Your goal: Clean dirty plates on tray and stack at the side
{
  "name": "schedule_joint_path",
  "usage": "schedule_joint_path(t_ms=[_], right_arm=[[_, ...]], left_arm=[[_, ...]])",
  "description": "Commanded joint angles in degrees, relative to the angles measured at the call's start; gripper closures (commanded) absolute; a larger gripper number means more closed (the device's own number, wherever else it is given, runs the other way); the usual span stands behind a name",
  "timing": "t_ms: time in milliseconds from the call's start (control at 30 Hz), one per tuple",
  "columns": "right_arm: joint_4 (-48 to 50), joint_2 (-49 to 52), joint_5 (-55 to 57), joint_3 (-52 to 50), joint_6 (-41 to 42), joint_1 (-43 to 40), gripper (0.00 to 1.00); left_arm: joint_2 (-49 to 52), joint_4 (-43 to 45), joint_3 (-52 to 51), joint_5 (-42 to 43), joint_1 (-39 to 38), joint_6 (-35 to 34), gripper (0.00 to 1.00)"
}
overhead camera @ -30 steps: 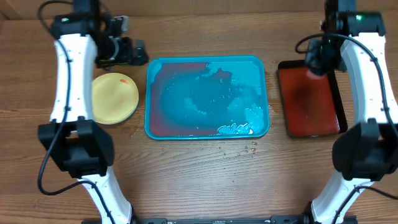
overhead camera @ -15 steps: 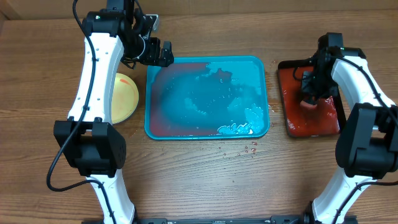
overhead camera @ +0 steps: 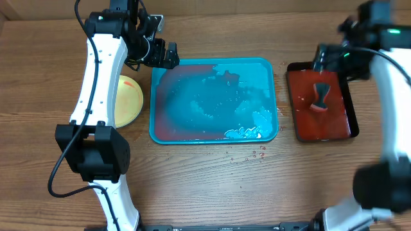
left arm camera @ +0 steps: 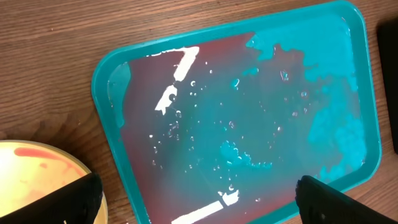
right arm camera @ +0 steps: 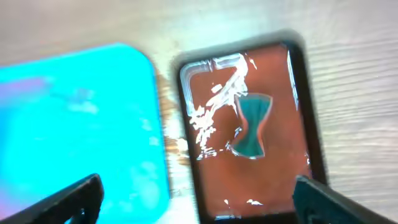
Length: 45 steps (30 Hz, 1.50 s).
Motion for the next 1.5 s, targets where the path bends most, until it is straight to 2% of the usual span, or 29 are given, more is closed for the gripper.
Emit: schedule_joint_path(t_ms=[0,167,467,733,900,1067,1467], right_arm=[[-5.2,-13.4,-5.11,8.87,-0.02,0.22,0.0],[-8.98,-25.94,-5.14,15.87,-0.02,0.22,0.0],[-8.76,-45.64,-5.09,16.02,-0.02,0.22,0.0],[-15.08,-53.44,-4.15,16.0,-0.09,0.22,0.0],[-13.92,-53.59,-2.4,13.31,-0.24,0.28,0.0],[-2.54,-55.91,-0.33,0.83,-1.51,0.22,0.0],[46.84,-74.18,-5.05,-54.47,-1.9,0.63,0.0]], left_arm=[[-1.25,0.24,0.85,0.81,-0.17,1.51,0.0],[-1.25,0.24,0.85,0.81,-0.17,1.51,0.0],[-1.25,0.24,0.85,0.81,-0.17,1.51,0.0],[-1.25,0.24,0.85,0.81,-0.17,1.51,0.0],[-1.25,0.24,0.85,0.81,-0.17,1.51,0.0],[-1.25,0.24,0.85,0.81,-0.17,1.51,0.01],[-1.25,0.24,0.85,0.81,-0.17,1.51,0.0]])
